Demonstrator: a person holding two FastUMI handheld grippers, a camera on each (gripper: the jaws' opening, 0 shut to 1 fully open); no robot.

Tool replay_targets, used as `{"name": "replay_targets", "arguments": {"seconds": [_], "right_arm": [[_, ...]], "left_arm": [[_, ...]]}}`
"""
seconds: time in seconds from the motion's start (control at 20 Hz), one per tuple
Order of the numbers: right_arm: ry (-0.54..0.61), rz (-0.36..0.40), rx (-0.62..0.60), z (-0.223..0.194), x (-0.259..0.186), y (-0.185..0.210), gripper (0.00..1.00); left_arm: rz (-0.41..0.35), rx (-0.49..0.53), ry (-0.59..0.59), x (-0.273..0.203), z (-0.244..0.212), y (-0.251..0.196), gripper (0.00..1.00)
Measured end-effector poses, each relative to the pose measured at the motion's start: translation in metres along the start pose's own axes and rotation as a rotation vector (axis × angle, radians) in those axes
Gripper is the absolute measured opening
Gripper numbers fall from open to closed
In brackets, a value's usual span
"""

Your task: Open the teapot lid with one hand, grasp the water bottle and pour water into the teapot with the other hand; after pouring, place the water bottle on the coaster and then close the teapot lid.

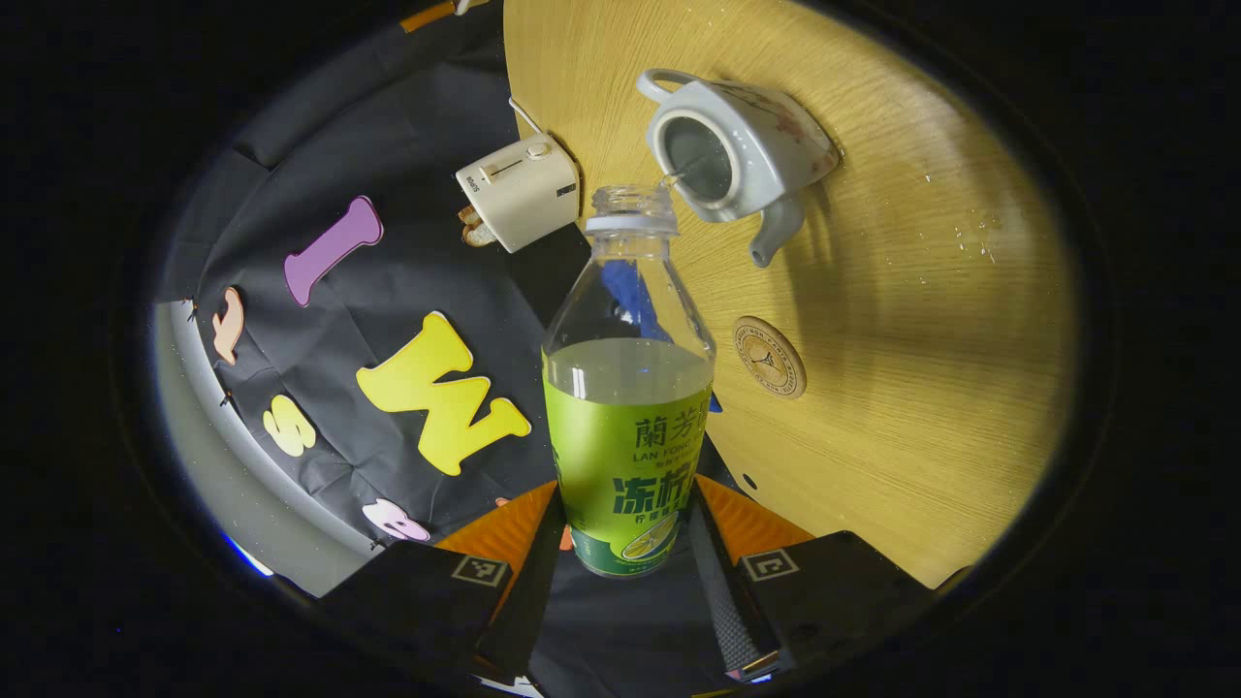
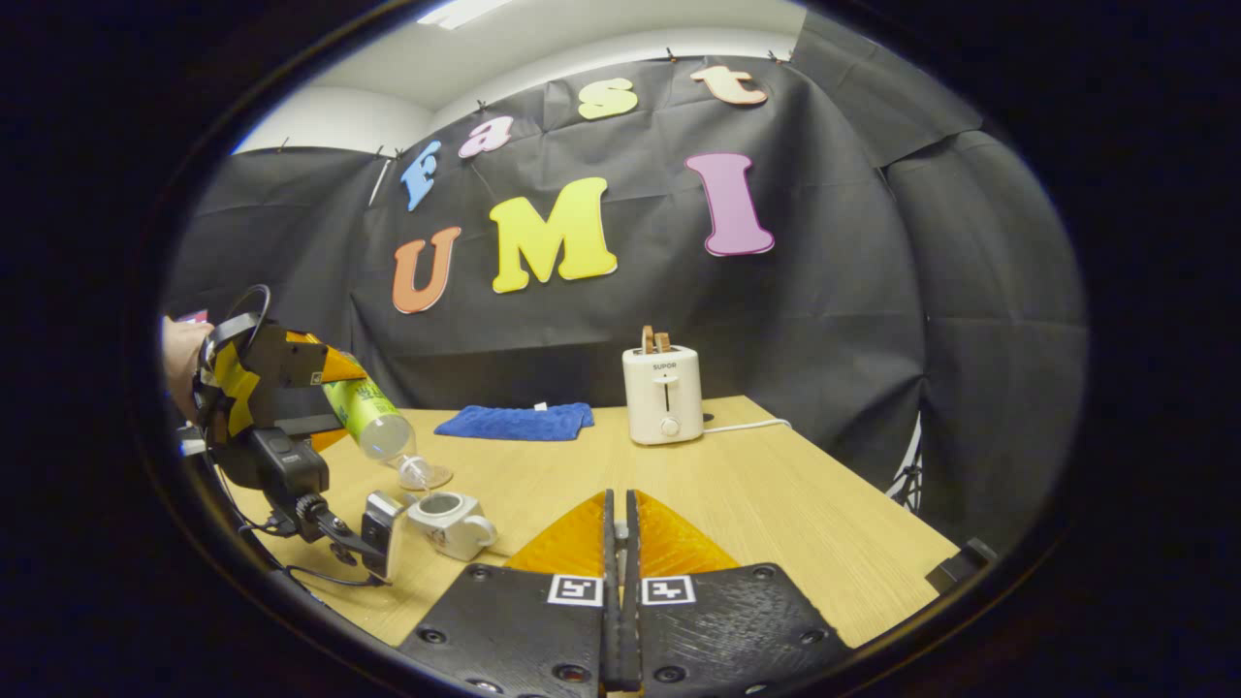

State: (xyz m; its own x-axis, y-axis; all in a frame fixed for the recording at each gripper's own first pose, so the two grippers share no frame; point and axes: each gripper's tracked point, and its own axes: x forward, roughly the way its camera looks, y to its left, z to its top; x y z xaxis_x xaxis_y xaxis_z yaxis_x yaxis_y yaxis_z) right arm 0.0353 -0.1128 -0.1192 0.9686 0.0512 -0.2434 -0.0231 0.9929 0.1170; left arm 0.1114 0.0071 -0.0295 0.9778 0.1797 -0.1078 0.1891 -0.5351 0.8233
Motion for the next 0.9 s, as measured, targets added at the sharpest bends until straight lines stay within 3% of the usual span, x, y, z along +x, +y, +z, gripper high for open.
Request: {"name": "replay_targets", "arguments": {"seconds": [0.9], "right_arm": [[-0.003,-0.005,0.011,0.0,-0.005,-0.006,0.0]], "left_arm": [[0.073,0.111,0.019,-0.007,0.002,0.023,0.72]]}}
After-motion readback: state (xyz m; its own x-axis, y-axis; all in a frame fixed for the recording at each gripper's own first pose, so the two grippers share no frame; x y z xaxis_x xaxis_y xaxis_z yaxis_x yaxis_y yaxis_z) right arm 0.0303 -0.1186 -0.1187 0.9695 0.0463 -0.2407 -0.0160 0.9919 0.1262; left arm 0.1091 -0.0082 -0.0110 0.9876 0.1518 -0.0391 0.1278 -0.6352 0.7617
